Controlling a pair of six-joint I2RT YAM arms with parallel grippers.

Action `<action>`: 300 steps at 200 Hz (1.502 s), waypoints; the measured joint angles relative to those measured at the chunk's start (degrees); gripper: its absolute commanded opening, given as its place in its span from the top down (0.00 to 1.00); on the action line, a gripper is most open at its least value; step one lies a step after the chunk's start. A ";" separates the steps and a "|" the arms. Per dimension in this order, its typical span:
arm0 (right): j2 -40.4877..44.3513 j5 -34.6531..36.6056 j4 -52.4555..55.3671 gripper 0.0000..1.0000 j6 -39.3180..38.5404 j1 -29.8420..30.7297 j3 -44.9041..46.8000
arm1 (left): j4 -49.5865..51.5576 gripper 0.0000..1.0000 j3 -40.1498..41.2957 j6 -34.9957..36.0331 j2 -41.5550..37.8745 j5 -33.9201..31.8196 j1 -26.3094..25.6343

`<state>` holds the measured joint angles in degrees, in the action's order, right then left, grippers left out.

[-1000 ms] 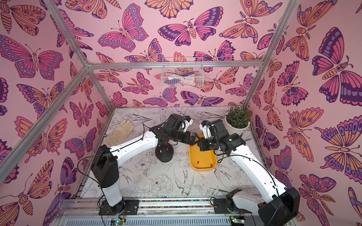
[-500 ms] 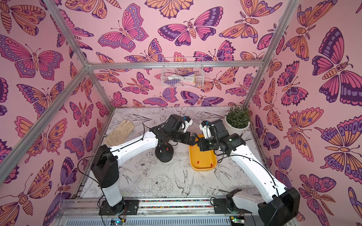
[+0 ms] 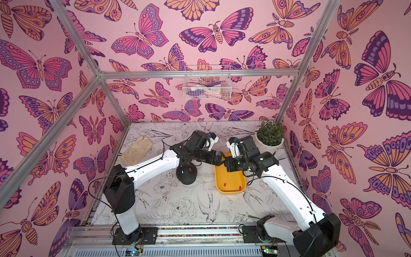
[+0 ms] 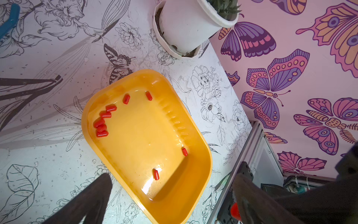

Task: Cover the protruding screws with screw protection sleeves
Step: Pick up the screw protection sleeve from the storage box.

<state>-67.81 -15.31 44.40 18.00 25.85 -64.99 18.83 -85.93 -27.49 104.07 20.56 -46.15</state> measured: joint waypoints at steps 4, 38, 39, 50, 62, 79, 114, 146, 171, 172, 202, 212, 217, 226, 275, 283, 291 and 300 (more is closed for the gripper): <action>0.00 0.00 0.00 0.89 0.00 0.00 0.00 | 0.00 0.00 0.04 0.00 0.00 0.00 0.00; 0.00 0.00 0.02 0.89 0.00 0.00 0.00 | -0.17 0.00 0.37 -0.04 -0.02 -0.04 0.00; 0.00 0.00 0.02 0.89 0.00 0.00 0.00 | -0.17 0.00 0.37 -0.04 -0.02 -0.04 0.00; 0.00 0.00 0.02 0.89 0.00 0.00 0.00 | -0.24 0.00 0.46 -0.04 -0.02 -0.17 0.00; 0.00 0.00 0.02 0.89 0.00 0.00 0.00 | -0.37 0.00 0.48 -0.04 -0.02 -0.24 0.00; 0.00 -0.04 0.02 0.89 0.00 0.00 0.00 | -0.42 0.00 0.52 -0.04 -0.02 -0.24 0.00; 0.00 -0.22 0.00 0.89 0.00 0.00 0.00 | -0.44 0.00 0.70 -0.04 -0.02 -0.42 0.00; 0.00 -0.24 -0.04 0.89 0.00 0.00 0.00 | -0.44 0.00 1.01 -0.04 -0.02 -0.44 0.00; 0.00 -0.28 -0.07 0.89 0.00 0.00 0.00 | -0.44 0.00 1.22 -0.04 -0.02 -0.42 0.00; 0.00 -0.28 -0.07 0.89 0.00 0.00 0.00 | -0.44 0.00 1.22 -0.04 -0.02 -0.42 0.00; 0.00 -0.39 -0.07 0.90 0.02 0.00 0.00 | -0.44 0.00 1.36 -0.04 -0.02 -0.42 0.00; 0.00 -0.44 -0.07 0.90 0.02 0.00 0.00 | -0.44 0.00 1.40 -0.04 -0.02 -0.42 0.00; 0.00 -0.44 -0.07 0.90 0.02 0.00 0.00 | -0.46 0.00 1.40 -0.04 -0.04 -0.42 0.00; 0.00 -0.46 -0.07 0.90 0.02 0.00 0.00 | -0.48 0.00 1.44 -0.04 -0.04 -0.42 0.00; 0.00 -0.66 -0.07 0.91 0.02 0.00 0.00 | -0.61 0.00 1.55 -0.09 -0.13 -0.46 0.00; 0.00 -0.66 -0.07 0.91 0.00 0.00 0.00 | -0.68 0.00 1.60 -0.22 -0.13 -0.50 0.00; 0.00 -0.68 -0.07 0.91 0.00 -0.02 0.00 | -0.81 0.00 1.70 -0.26 -0.20 -0.61 0.00; 0.00 -0.79 -0.07 0.91 0.00 -0.04 -0.02 | -0.83 0.00 1.79 -0.42 -0.24 -0.66 0.00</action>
<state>-67.81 -16.10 44.34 18.00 25.80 -65.01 18.00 -84.14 -27.90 103.83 19.90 -46.15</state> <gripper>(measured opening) 0.093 0.999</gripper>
